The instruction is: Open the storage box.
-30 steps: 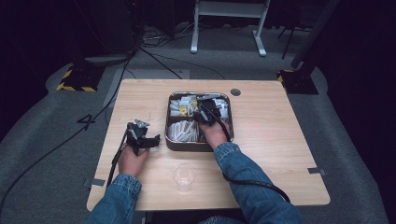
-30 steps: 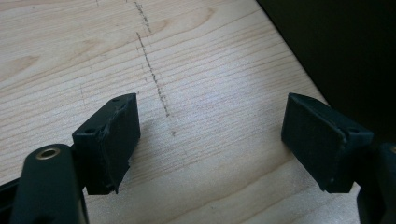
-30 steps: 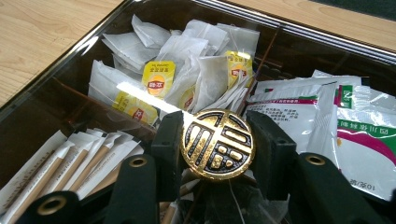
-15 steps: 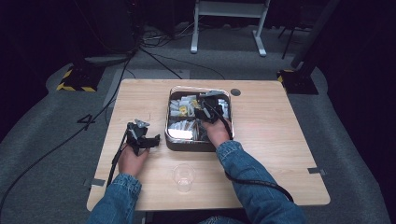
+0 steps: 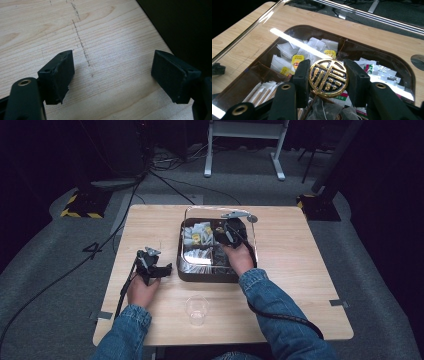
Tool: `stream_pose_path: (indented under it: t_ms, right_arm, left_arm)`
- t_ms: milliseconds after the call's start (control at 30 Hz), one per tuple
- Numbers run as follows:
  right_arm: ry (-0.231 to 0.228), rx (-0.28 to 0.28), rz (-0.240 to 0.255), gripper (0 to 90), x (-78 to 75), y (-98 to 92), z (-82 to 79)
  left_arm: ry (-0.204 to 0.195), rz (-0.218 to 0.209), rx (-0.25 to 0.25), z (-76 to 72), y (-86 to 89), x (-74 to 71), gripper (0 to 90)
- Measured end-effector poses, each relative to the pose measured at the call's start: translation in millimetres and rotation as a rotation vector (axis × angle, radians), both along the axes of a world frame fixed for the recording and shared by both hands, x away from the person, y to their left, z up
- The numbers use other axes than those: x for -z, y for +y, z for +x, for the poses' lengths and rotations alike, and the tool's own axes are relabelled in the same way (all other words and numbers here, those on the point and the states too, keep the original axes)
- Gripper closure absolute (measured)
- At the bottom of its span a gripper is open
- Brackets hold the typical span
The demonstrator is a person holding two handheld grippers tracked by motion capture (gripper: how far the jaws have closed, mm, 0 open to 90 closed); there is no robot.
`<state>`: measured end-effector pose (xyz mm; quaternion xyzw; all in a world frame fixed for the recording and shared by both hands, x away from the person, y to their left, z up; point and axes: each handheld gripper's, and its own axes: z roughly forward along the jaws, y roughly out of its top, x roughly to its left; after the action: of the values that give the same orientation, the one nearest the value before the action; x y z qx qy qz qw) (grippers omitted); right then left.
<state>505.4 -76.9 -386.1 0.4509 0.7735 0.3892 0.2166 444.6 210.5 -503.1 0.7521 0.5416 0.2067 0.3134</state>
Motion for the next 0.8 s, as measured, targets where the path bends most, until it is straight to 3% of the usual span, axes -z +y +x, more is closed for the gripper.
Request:
stream_pose_path:
  t_ms: [500,800]
  right_arm:
    - [-0.03,-0.003,-0.001,58.2,-26.2,-30.1,-10.3]
    - [-0.043,0.033,-0.019,58.2,-39.0,-60.5,-12.9]
  left_arm:
    - [-0.001,-0.002,-0.002,-0.1,-0.2,0.1,19.3]
    - [0.0,-0.002,-0.002,-0.1,-0.2,0.0,19.3]
